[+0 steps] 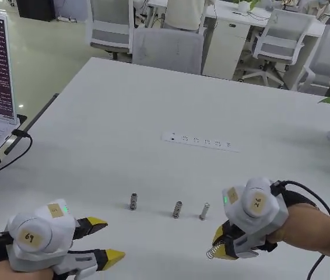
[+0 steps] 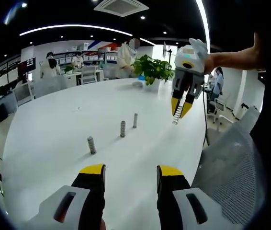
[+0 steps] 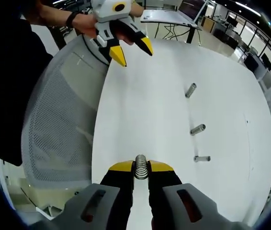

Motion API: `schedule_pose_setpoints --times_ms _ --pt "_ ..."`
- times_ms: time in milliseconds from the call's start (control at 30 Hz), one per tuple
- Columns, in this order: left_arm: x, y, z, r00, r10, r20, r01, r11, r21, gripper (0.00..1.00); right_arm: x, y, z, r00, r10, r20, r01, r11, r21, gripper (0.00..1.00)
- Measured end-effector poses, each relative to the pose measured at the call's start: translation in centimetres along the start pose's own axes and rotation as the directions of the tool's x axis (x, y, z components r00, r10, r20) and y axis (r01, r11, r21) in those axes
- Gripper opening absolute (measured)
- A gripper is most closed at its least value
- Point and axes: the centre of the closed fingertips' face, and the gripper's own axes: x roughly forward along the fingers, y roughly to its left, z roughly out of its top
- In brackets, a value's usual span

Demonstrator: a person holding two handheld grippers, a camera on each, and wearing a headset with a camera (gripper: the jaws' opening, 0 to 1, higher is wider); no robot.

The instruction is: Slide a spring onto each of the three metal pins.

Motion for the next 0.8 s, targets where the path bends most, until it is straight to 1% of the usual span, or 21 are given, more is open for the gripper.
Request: schedule_pose_setpoints --times_ms 200,400,500,567,667,800 --pt "-0.2 0.3 0.0 0.9999 0.013 0.005 -0.013 1.0 -0.014 0.37 0.0 -0.3 -0.1 1.0 -0.007 -0.001 0.007 1.0 0.003 0.08" --pt "-0.6 0.5 -0.1 0.9997 0.026 0.003 -0.026 0.999 -0.023 0.38 -0.2 -1.4 -0.4 0.9995 -0.031 0.004 0.031 0.999 0.027 0.08" --pt "-0.8 0.8 -0.2 0.9994 0.034 0.003 -0.034 0.999 -0.03 0.38 -0.3 -1.9 -0.8 0.9992 -0.041 0.001 0.041 0.998 0.04 0.08" --pt "-1.1 1.1 -0.3 0.999 0.044 0.006 -0.044 0.998 -0.041 0.39 -0.4 -2.5 -1.1 0.9984 -0.056 0.0 0.056 0.997 0.057 0.08" --pt "-1.4 1.5 -0.6 0.9984 0.057 0.006 -0.056 0.997 -0.05 0.39 -0.5 -3.2 -1.2 0.9977 -0.067 0.006 0.066 0.995 0.076 0.08" --pt "-1.7 1.8 -0.9 0.9976 0.069 0.003 -0.069 0.996 -0.062 0.39 -0.6 -3.9 -1.5 0.9971 -0.077 0.003 0.076 0.994 0.082 0.08"
